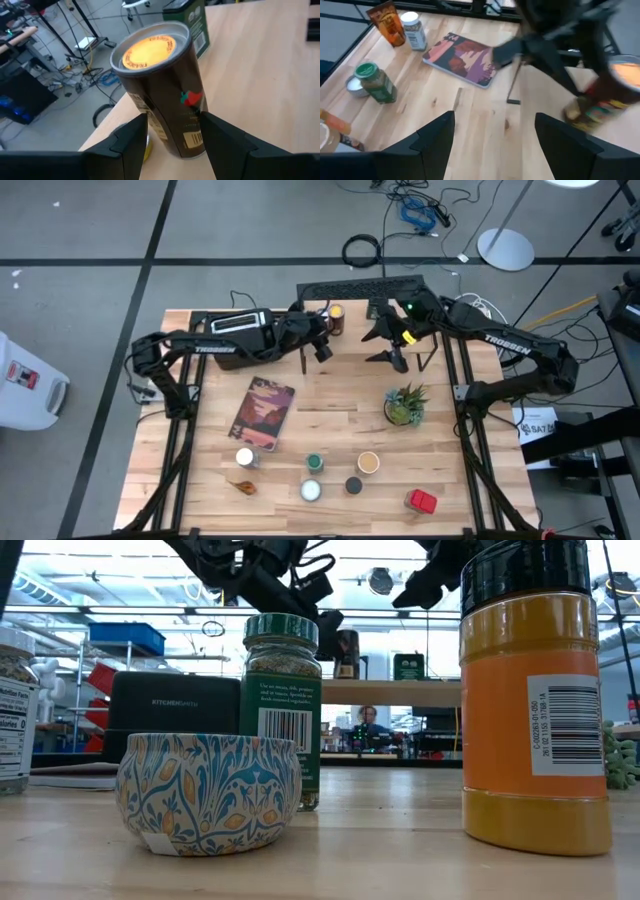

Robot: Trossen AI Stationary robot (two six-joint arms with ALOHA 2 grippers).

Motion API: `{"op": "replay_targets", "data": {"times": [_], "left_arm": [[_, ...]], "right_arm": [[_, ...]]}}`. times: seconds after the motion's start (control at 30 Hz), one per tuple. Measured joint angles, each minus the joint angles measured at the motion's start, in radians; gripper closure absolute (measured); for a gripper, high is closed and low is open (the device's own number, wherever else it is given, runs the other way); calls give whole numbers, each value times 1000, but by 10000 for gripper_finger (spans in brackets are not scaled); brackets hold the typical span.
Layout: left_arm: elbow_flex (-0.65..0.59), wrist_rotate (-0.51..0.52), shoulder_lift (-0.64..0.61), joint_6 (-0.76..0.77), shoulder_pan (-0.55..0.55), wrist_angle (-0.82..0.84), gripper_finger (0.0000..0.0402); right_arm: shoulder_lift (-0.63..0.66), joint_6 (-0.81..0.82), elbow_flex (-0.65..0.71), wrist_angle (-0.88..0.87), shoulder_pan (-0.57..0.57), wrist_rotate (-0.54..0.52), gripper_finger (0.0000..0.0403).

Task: Shelf spices
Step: Adjust the yellow seasoning bottle on the shelf

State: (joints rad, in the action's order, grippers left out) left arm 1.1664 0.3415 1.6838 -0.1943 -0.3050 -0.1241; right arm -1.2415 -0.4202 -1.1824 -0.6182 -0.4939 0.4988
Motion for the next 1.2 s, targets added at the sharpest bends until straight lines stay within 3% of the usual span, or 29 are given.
{"op": "replay_targets", "data": {"times": [0.4,1.2], "left_arm": [[0,-39,69,-55,-29,-110,210],[121,-48,180,-110,-65,-95,210]], "right_arm": [[-55,1,1,9,31,-60,140],[-55,1,1,5,31,-62,140]]}}
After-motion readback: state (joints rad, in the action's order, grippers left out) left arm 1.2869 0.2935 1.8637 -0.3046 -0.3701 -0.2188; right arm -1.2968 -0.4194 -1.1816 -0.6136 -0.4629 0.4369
